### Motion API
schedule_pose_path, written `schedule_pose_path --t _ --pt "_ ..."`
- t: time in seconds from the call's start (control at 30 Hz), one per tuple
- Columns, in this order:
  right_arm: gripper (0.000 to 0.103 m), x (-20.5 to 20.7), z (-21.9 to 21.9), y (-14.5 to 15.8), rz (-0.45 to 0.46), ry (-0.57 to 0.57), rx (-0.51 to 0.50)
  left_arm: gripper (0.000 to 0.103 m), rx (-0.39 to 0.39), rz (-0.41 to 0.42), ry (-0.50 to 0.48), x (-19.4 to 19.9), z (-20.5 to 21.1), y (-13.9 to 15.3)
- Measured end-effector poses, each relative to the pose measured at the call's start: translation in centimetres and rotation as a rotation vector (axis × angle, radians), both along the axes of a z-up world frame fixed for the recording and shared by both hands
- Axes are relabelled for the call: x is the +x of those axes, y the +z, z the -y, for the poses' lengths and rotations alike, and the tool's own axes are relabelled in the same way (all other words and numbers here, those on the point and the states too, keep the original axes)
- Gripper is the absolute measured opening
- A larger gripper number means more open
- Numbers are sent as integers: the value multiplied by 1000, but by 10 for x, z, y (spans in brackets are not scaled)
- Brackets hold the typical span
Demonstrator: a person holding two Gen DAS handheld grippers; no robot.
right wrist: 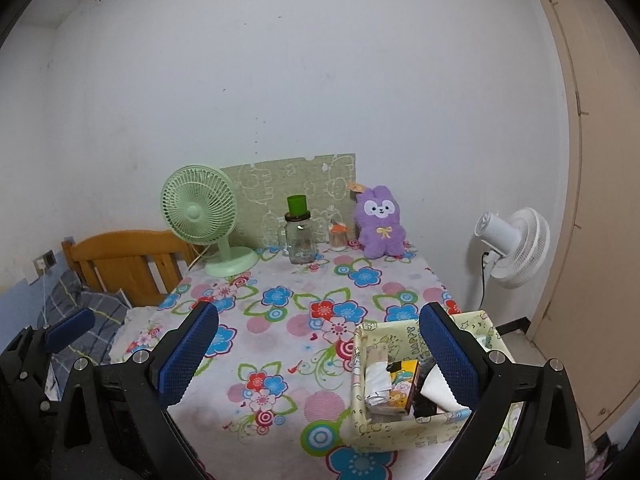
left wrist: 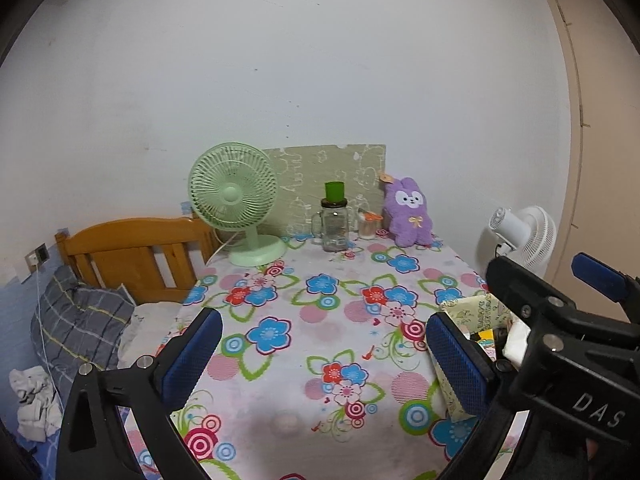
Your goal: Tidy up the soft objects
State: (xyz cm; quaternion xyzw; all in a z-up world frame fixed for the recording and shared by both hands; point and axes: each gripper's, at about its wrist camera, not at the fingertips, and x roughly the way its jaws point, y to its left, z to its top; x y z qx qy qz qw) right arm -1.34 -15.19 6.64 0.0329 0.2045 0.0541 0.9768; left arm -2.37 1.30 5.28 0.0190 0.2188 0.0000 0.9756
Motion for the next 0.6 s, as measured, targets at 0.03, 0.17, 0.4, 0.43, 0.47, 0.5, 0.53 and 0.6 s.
schedule_pose_path --t 0.03,0.17,0.4,0.43,0.47,0.5,0.53,0.6 --pt "102 -1 0 0 1 0 -2 103 -1 3 6 -1 -2 0" --pt "102 -4 1 0 5 -4 -1 103 -9 8 24 -3 -8 0" --pt "102 -9 5 -1 7 -22 -2 103 -25 16 41 -5 -15 -1" --pt "102 -9 5 -1 6 -25 -3 103 -29 18 43 -6 -16 -1" --pt "102 -9 5 -1 6 -26 -3 103 -30 19 45 -6 -17 0" --pt "102 -10 5 -2 5 -27 -2 103 -31 19 47 -6 -17 -1" --pt "102 -10 5 -2 4 -28 0 103 -33 20 48 -7 -18 -1" --pt "102 -10 5 -2 4 -27 0 103 -35 20 49 -7 -19 -1"
